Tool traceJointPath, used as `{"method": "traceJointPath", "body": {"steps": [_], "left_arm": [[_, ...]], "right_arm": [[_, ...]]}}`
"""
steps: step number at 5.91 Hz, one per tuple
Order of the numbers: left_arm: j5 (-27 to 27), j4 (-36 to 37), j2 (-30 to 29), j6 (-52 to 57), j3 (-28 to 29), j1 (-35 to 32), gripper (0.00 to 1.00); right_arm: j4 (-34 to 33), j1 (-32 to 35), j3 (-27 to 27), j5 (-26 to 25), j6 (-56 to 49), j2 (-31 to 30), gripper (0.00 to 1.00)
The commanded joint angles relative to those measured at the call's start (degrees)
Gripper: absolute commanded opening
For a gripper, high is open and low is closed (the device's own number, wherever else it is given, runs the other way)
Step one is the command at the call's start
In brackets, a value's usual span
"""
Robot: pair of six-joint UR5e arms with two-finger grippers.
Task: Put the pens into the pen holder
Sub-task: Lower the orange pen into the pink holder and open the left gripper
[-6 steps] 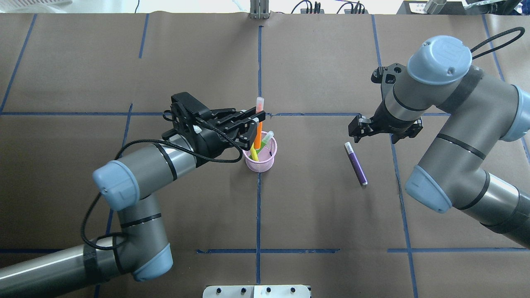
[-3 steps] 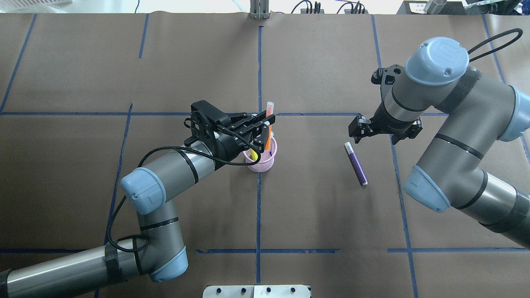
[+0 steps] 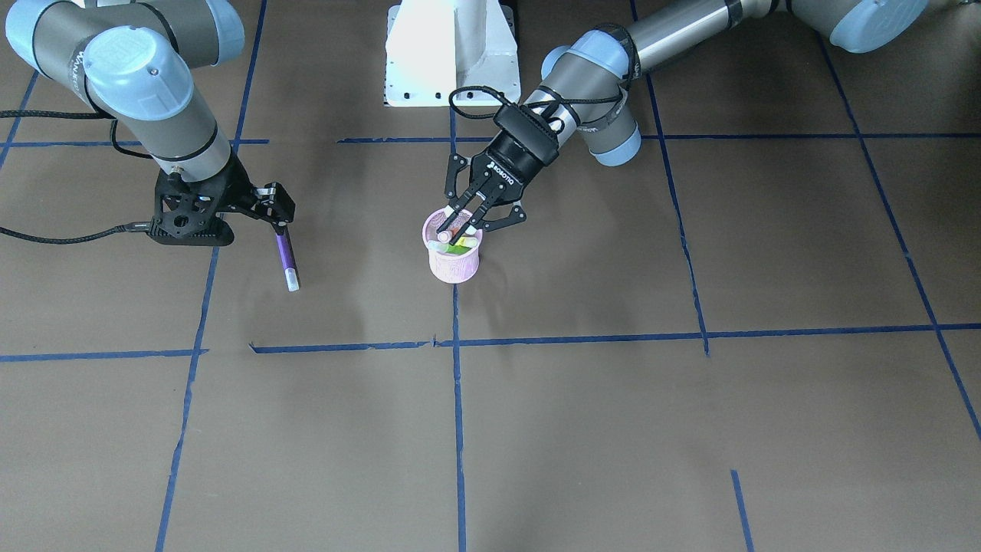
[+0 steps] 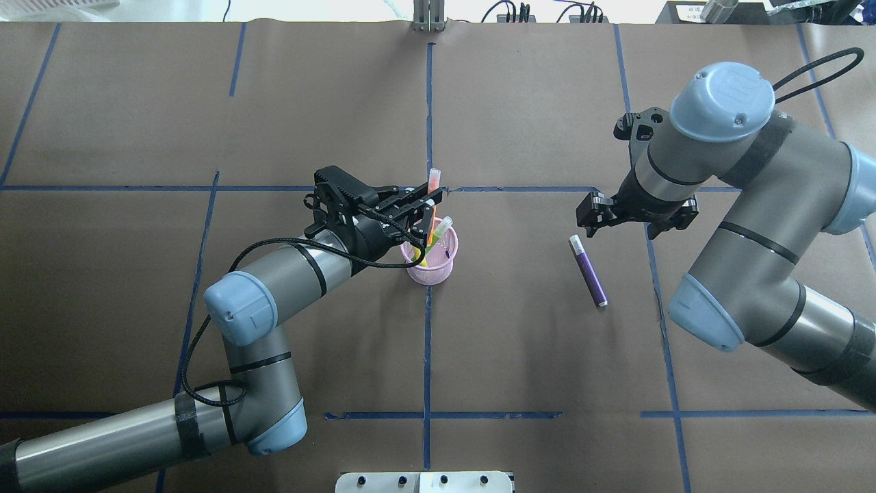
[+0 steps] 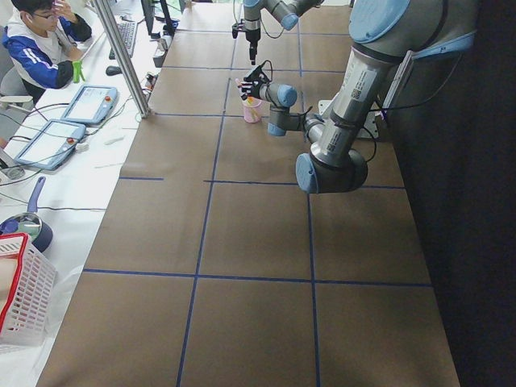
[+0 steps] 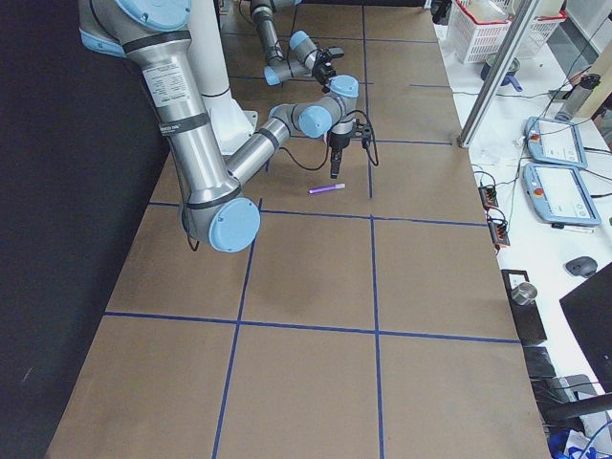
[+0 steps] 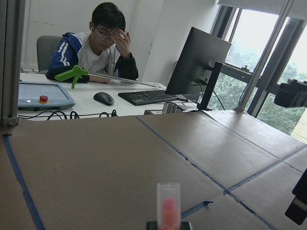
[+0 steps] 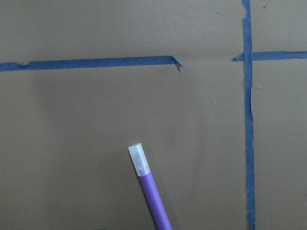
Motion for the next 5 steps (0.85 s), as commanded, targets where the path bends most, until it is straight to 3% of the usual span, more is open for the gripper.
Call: {"method": "traceJointPath", "body": {"steps": [1,2,3,4,5], "left_arm": [[0.00,-0.14,-0.11,-0.11,1.21,0.97,0.09],[-0.08,-0.14,-0.03,-0.11,1.21,1.06,0.46],[-0.09,-0.40,-0.20,-0.19,1.12,1.06,0.90],[-0.09,-0.66,-0.29,-0.20,0.86,0.98,1.00],[-0.61,-0.58,-0.29,-0.20,0.60,-0.24,1.00]], "right_arm": [[0.02,0.09,-0.09,0.00,0.16,-0.07,1.00],[0.02,0.09,-0.09,0.00,0.08,-0.07,1.00],[0.02,0.09,-0.09,0.00,0.16,-0.07,1.00],[0.02,0.09,-0.09,-0.09,-0.10,-0.07,1.00],[0.02,0.09,-0.26,-0.09,-0.54,-0.24,1.00]]}}
